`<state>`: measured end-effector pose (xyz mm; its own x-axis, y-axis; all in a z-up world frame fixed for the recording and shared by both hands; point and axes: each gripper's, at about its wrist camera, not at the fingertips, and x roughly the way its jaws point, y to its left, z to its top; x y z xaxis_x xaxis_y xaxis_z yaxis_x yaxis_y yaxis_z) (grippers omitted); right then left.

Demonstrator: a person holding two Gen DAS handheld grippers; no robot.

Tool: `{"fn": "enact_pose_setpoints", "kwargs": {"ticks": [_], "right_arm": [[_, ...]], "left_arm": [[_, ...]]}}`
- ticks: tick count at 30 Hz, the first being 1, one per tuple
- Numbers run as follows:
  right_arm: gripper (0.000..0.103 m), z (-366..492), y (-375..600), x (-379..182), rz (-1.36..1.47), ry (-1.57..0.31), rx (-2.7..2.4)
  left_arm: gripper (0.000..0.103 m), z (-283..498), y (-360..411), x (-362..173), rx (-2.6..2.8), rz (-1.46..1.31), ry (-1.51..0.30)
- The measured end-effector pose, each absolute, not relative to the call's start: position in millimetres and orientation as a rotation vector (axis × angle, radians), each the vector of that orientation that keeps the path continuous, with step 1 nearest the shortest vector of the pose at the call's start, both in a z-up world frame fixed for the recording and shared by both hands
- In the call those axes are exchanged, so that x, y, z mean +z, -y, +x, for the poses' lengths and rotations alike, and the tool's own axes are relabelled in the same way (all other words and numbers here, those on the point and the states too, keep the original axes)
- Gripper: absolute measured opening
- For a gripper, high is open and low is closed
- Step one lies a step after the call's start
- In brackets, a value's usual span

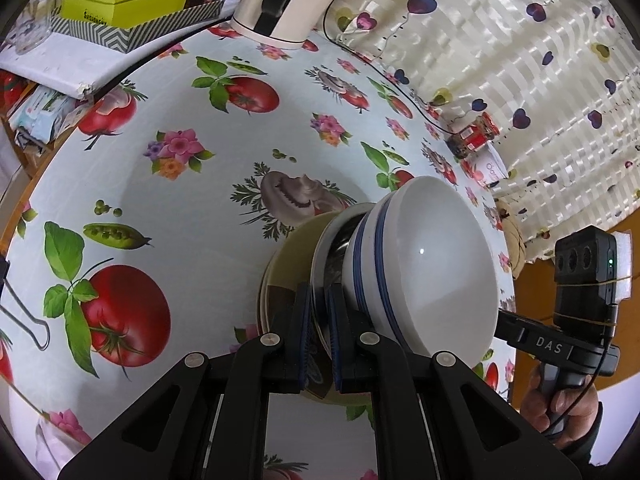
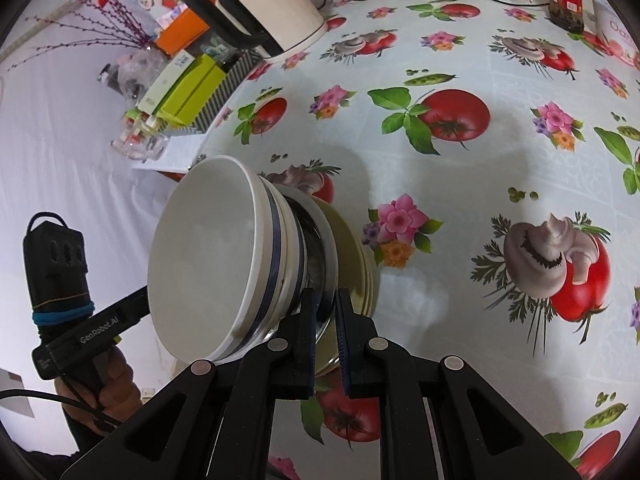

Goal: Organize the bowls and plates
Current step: 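Lower the bowl stack onto the beige plate stack with both tools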

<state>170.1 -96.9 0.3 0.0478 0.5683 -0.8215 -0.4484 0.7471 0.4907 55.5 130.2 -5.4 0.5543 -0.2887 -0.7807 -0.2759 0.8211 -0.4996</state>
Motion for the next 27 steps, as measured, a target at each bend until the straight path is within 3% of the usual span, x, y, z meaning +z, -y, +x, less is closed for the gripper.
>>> {"fn": "enact_pose_setpoints", "kwargs": {"ticks": [16,27], "right_arm": [[0.015,171,95,3,0.074,-1.291,0.791],[0.037,155,107,15,0.034,-1.244,0.792]], "left_arm": [[0.011,53,-130,-3,0.004,-0.592,-0.968],[0.012,39,-127,13,0.069,-0.513,-0.927]]}}
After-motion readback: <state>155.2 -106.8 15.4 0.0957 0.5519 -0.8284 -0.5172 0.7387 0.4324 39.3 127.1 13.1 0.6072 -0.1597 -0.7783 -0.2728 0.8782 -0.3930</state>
